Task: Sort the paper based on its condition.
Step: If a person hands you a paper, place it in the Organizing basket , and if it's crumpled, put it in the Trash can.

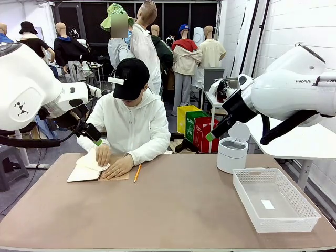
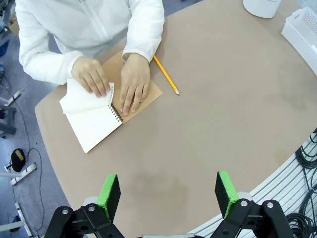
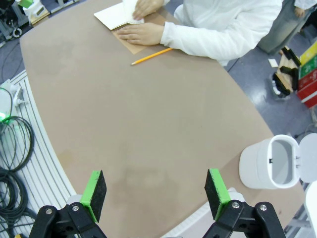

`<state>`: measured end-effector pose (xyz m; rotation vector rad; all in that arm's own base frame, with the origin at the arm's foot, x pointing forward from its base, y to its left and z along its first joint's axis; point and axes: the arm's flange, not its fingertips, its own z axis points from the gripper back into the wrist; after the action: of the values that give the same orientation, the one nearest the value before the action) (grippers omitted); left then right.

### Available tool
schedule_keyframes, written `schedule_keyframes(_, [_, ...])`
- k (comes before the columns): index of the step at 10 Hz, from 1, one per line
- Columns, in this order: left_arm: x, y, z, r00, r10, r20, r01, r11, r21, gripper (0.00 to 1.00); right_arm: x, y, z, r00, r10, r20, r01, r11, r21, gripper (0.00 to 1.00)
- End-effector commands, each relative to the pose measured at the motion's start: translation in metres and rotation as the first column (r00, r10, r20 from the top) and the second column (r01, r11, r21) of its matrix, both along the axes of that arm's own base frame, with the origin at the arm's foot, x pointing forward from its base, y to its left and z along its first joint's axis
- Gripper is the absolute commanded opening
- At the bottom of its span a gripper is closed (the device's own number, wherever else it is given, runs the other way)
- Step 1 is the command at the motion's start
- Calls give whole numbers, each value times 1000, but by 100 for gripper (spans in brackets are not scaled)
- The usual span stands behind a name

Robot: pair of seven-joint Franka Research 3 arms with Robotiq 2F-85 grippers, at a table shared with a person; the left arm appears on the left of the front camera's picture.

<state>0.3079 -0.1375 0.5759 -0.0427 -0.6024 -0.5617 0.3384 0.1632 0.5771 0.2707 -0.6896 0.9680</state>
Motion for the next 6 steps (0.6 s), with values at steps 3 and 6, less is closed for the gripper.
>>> schedule_keyframes(3, [0,0,0,1000,0,-1,0,1000,1,100,0,0,0,1000,5,-4,-5,1000,-4,100])
schedule_keyframes(6, [0,0,0,1000,0,-1,0,1000,1,100,0,0,0,1000,5,-4,-5,1000,-4,100])
